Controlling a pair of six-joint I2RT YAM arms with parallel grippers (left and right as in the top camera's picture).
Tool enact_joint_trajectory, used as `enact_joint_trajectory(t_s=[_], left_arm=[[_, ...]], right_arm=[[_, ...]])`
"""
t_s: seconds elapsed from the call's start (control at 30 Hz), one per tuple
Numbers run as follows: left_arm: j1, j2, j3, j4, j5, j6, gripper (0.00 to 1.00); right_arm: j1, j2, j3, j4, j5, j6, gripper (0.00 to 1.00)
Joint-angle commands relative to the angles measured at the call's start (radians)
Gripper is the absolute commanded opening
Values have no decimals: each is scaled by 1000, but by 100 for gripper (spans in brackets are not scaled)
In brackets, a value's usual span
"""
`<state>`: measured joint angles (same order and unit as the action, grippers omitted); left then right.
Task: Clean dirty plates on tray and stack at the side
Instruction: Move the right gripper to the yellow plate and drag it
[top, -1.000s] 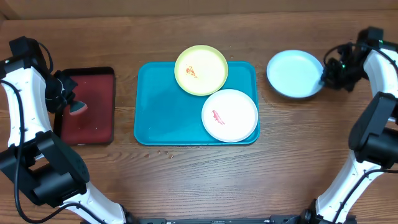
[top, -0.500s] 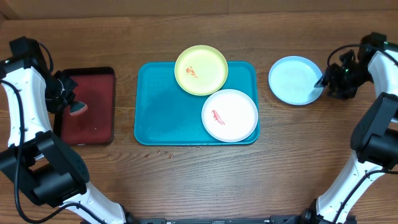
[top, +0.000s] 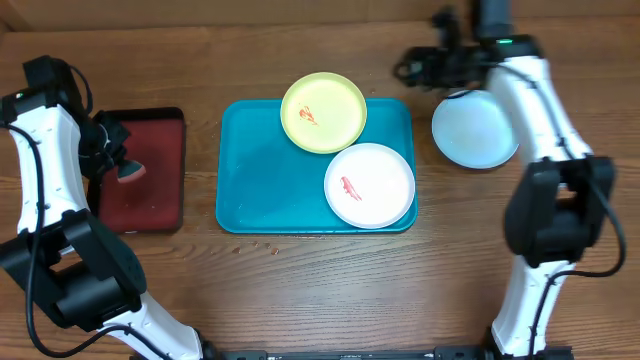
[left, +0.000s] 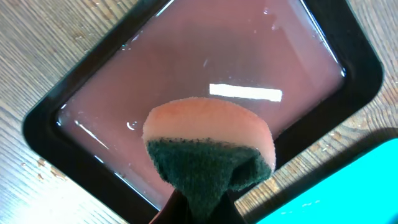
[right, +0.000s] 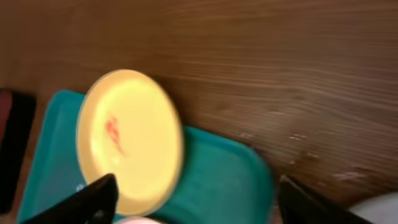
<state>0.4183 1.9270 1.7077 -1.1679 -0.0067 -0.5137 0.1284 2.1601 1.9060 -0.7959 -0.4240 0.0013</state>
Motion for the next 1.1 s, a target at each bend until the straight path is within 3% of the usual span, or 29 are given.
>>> enact_joint_trajectory(t_s=[0.0, 0.17, 0.43, 0.8, 1.07], left_arm=[[-13, 11, -4, 1, 4, 20, 4], [-21, 11, -4, 2, 4, 20, 4], [-23, 11, -4, 2, 4, 20, 4], [-23, 11, -4, 9, 4, 20, 4], [-23, 18, -5, 21, 4, 20, 4]], right_arm=[[126, 60, 10, 67, 310, -1, 87], [232, 144, 10, 138, 493, 3, 79], [264, 219, 10, 185, 493, 3, 68], [293, 219, 22, 151, 378, 3, 8], [401, 219, 42, 77, 229, 153, 4]])
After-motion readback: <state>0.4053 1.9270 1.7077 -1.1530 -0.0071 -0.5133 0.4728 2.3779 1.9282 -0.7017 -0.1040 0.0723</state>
